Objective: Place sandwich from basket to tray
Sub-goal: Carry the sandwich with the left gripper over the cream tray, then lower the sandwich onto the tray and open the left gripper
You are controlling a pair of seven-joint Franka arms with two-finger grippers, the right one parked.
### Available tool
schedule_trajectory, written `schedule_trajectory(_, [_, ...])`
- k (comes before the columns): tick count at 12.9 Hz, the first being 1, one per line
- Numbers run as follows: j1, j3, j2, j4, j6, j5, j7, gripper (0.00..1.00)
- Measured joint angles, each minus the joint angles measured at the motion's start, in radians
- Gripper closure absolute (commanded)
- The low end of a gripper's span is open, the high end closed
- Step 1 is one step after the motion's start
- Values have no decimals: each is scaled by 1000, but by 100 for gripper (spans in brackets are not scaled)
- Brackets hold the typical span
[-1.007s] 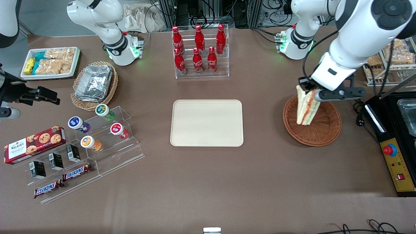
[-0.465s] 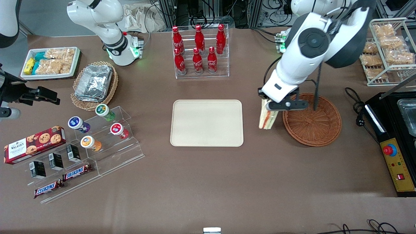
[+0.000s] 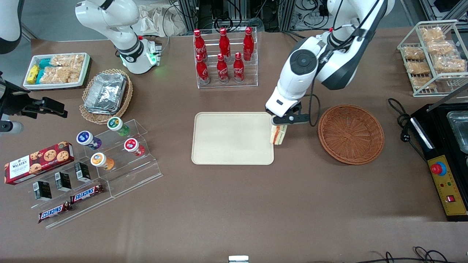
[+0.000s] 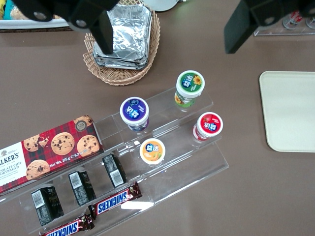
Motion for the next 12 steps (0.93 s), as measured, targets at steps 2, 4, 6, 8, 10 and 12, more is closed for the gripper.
schedule_trajectory(2, [-32,0,78,-3,73,105,-151,100])
schedule_trajectory(4, [-58,0,164,-1,138,227,-300,100])
schedule_trajectory(6, [-66,1,231,18,164,299,-363,100])
schedule_trajectory(8, [-66,3,276,44,167,344,-372,100])
schedule_trajectory(10, [-68,3,303,59,168,379,-374,94])
schedule_trajectory(12, [-72,3,327,75,170,397,-376,28])
